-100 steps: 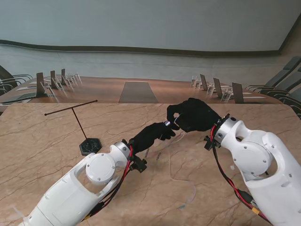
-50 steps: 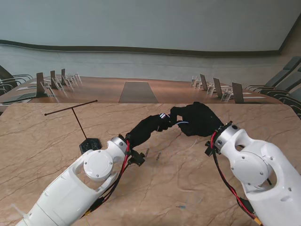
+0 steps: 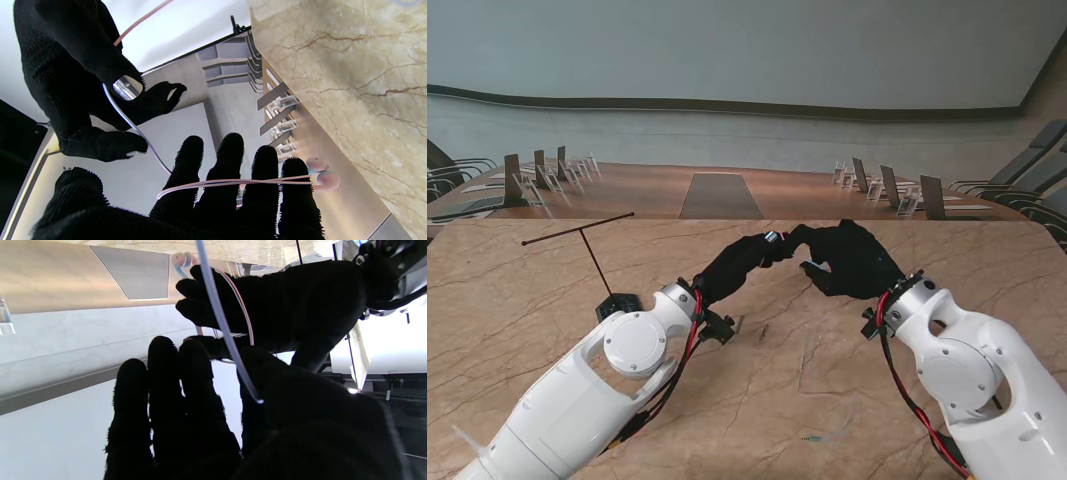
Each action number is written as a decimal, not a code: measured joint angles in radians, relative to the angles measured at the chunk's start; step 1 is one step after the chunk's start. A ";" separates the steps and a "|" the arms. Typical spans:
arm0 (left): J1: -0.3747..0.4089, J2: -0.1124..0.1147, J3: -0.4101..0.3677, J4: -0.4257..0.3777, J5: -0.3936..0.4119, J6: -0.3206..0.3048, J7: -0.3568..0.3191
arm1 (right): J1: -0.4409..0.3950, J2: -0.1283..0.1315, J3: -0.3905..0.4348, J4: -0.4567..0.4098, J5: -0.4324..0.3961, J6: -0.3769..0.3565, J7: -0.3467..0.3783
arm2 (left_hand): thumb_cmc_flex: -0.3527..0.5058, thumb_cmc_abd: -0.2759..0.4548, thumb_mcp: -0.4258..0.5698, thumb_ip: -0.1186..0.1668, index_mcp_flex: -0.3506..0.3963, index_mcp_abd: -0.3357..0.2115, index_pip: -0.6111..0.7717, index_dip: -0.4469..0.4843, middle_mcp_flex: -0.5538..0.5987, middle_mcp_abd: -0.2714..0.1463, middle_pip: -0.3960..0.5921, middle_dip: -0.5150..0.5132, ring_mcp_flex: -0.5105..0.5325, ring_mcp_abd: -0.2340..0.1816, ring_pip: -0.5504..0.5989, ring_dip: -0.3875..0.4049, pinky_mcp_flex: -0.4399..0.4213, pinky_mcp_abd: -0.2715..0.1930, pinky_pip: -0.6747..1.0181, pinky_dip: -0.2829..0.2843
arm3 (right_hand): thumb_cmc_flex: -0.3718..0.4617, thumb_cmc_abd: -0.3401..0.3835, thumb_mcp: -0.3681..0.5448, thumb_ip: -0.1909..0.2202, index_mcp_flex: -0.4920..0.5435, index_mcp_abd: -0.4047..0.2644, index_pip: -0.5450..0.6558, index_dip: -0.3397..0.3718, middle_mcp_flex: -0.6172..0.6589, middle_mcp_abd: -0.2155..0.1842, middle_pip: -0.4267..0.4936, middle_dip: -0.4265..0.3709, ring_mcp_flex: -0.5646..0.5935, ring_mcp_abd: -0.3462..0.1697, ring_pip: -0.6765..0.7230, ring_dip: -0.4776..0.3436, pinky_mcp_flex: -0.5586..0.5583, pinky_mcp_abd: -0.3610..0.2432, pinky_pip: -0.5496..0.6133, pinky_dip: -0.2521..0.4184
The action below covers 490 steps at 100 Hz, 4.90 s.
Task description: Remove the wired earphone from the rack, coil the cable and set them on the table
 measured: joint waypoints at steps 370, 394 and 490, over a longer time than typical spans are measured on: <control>0.051 -0.019 0.057 -0.095 -0.160 -0.005 -0.008 | 0.420 -0.053 -0.465 0.617 0.078 0.382 -0.125 | 0.055 0.002 0.001 0.000 -0.021 -0.021 0.035 0.040 -0.029 -0.013 0.114 -0.012 0.077 0.026 0.147 -0.001 0.140 -0.004 0.148 -0.010 | 0.077 -0.114 0.316 -0.043 0.526 -0.194 0.267 0.621 0.105 -0.051 0.023 -0.043 -0.029 -0.073 -0.045 -0.060 -0.020 -0.116 0.020 -0.076; 0.053 -0.011 0.061 -0.096 -0.165 0.009 -0.044 | 0.456 -0.069 -0.441 0.639 0.088 0.375 -0.171 | 0.053 0.002 0.001 0.000 -0.012 -0.021 0.038 0.040 0.018 0.002 0.143 -0.011 0.128 0.050 0.153 -0.001 0.175 0.029 0.177 0.001 | 0.077 -0.114 0.316 -0.043 0.493 -0.178 0.239 0.560 0.105 -0.041 0.035 -0.043 -0.028 -0.062 -0.021 -0.060 -0.018 -0.101 0.036 -0.072; 0.049 -0.008 0.070 -0.042 -0.102 0.065 -0.049 | 0.327 -0.029 -0.135 0.348 -0.010 0.070 -0.119 | 0.053 0.025 0.001 0.001 0.088 0.007 0.085 0.042 0.152 0.043 0.252 0.141 0.218 0.112 0.252 0.101 0.174 0.124 0.310 0.085 | -0.054 -0.214 0.420 0.008 0.520 -0.122 0.239 0.219 0.102 -0.065 -0.271 -0.080 -0.092 -0.107 -0.189 -0.113 -0.081 -0.163 -0.085 -0.065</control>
